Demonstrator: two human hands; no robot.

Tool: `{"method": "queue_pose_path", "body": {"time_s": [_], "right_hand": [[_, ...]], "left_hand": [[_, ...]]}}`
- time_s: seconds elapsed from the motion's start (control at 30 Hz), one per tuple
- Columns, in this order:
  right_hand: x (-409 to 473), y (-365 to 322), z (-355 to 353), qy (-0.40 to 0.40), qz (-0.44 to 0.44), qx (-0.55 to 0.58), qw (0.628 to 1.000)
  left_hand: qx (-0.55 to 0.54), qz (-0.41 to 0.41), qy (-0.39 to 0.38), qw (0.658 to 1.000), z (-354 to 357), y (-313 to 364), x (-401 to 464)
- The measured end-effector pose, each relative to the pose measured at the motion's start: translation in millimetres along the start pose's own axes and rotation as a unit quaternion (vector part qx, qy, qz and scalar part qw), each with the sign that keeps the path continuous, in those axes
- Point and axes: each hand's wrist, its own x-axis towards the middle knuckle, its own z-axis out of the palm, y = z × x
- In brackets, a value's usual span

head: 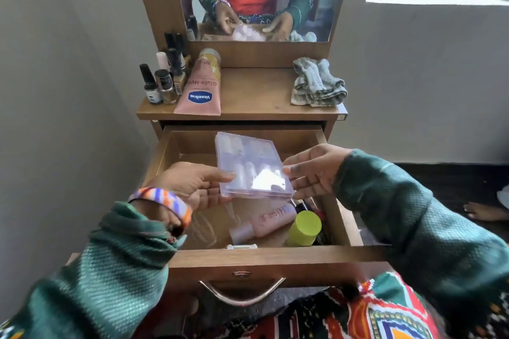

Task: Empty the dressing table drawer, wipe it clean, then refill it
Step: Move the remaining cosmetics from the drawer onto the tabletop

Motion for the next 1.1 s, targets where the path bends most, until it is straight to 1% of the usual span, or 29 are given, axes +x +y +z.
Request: {"method": "queue_pose_path", "body": {"time_s": [0.13,0.23,0.27,0.33,0.37,0.4,0.43,0.5,0.57,0.6,0.63,0.67,0.77,0.83,0.87,0.93,1.03,1.1], "right_hand": [[-18,-18,-5,-0.016,-0.023,0.034,0.999],[-28,-35,-8,-0.033,-0.046,0.075,0.996],[-28,-42,-9,-0.019,-0.061,0.093,0.994],[-22,-59,-13,0.035,-0.08,0.136,0.987],[-17,-68,-15,0.063,-0.084,0.147,0.983],[-10,-78,-17,0.087,-0.083,0.149,0.981],[-3,-89,-18,0.104,-0.077,0.148,0.98],[13,-107,-18,0.126,-0.062,0.137,0.981],[30,-121,-17,0.138,-0.057,0.115,0.982],[39,-127,-16,0.138,-0.056,0.105,0.983],[47,-131,-15,0.135,-0.055,0.097,0.985],[56,-135,-14,0.135,-0.05,0.089,0.986],[76,-142,-12,0.139,-0.04,0.066,0.987],[86,-145,-11,0.14,-0.037,0.058,0.988],[90,-146,-11,0.14,-0.034,0.052,0.988],[95,-149,-11,0.143,-0.025,0.035,0.989],[100,-150,-12,0.156,-0.016,-0.003,0.988],[101,-151,-13,0.185,-0.016,-0.038,0.982]], "left_hand": [[-0.015,0.046,-0.04,0.998,-1,24,-18],[-0.03,0.084,-0.043,0.995,8,44,-20],[-0.036,0.103,-0.04,0.993,13,50,-18],[-0.038,0.158,-0.011,0.987,22,60,-10],[-0.018,0.193,0.018,0.981,25,64,-1],[0.025,0.231,0.06,0.971,27,68,8],[0.086,0.269,0.106,0.953,27,70,16],[0.216,0.332,0.185,0.899,25,73,25],[0.346,0.379,0.25,0.821,22,72,28],[0.407,0.394,0.269,0.779,20,70,29],[0.46,0.405,0.278,0.74,17,69,31],[0.5,0.412,0.277,0.71,14,67,33],[0.57,0.431,0.266,0.647,4,65,44],[0.593,0.454,0.272,0.607,-1,62,53],[0.599,0.462,0.278,0.592,-3,61,57],[0.61,0.467,0.274,0.578,-3,59,60],[0.607,0.472,0.263,0.583,-1,59,61],[0.608,0.472,0.255,0.585,0,59,61]]}}
